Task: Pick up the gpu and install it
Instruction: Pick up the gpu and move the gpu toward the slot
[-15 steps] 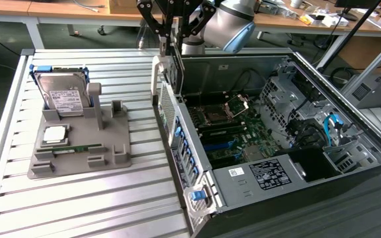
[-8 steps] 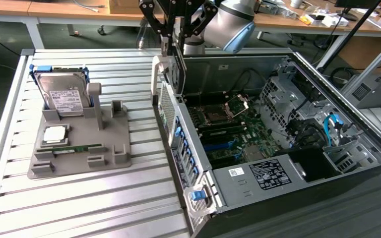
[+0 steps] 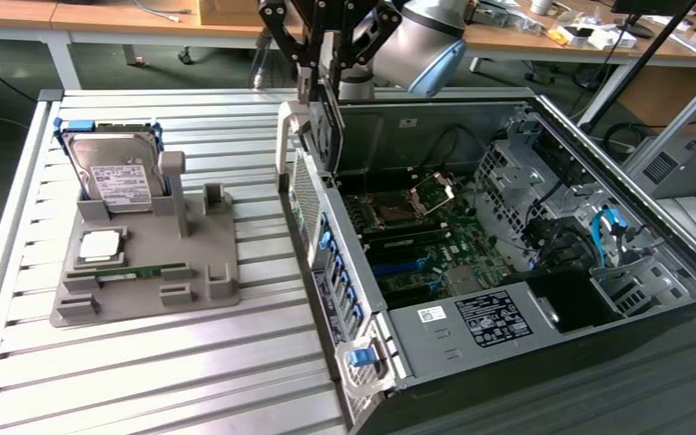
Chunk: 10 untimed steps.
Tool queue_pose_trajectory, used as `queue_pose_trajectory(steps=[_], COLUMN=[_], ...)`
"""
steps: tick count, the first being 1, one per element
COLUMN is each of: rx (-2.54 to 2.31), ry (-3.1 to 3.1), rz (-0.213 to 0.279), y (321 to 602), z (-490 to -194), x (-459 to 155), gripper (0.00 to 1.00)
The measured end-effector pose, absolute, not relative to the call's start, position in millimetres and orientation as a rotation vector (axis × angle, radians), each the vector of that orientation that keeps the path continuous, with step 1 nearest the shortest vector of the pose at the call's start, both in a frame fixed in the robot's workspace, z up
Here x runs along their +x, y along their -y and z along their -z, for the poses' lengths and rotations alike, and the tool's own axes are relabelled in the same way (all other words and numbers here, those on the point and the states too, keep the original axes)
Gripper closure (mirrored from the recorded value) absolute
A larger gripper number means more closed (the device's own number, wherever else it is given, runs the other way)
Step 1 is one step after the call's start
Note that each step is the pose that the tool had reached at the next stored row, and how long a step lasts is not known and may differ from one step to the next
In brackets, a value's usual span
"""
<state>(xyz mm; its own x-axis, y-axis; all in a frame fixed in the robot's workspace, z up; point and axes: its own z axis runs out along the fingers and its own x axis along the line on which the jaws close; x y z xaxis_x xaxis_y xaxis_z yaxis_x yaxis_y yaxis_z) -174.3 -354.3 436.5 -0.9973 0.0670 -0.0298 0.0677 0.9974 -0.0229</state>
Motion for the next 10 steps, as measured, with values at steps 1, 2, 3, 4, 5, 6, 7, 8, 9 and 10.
queue_pose_trajectory(steps=[1, 2, 3, 4, 5, 6, 7, 8, 9, 10], rx=[0.105, 0.105, 0.105, 0.105, 0.105, 0.105, 0.105, 0.105, 0.105, 0.105], ry=[-3.111, -3.111, -3.111, -3.111, -3.111, -3.111, -3.111, -3.111, -3.111, -3.111], rz=[0.037, 0.037, 0.037, 0.037, 0.037, 0.037, 0.037, 0.038, 0.038, 0.038], y=[354.3, 354.3, 354.3, 354.3, 354.3, 354.3, 354.3, 354.3, 354.3, 354.3], z=[-436.5, -436.5, -436.5, -436.5, -436.5, -436.5, -436.5, -436.5, -436.5, -436.5], x=[-173.8, -173.4, -172.9, -172.6, -172.3, -171.9, -171.4, -171.2, -170.6, -170.3], gripper=[0.73, 0.73, 0.73, 0.73, 0.73, 0.73, 0.73, 0.73, 0.73, 0.73])
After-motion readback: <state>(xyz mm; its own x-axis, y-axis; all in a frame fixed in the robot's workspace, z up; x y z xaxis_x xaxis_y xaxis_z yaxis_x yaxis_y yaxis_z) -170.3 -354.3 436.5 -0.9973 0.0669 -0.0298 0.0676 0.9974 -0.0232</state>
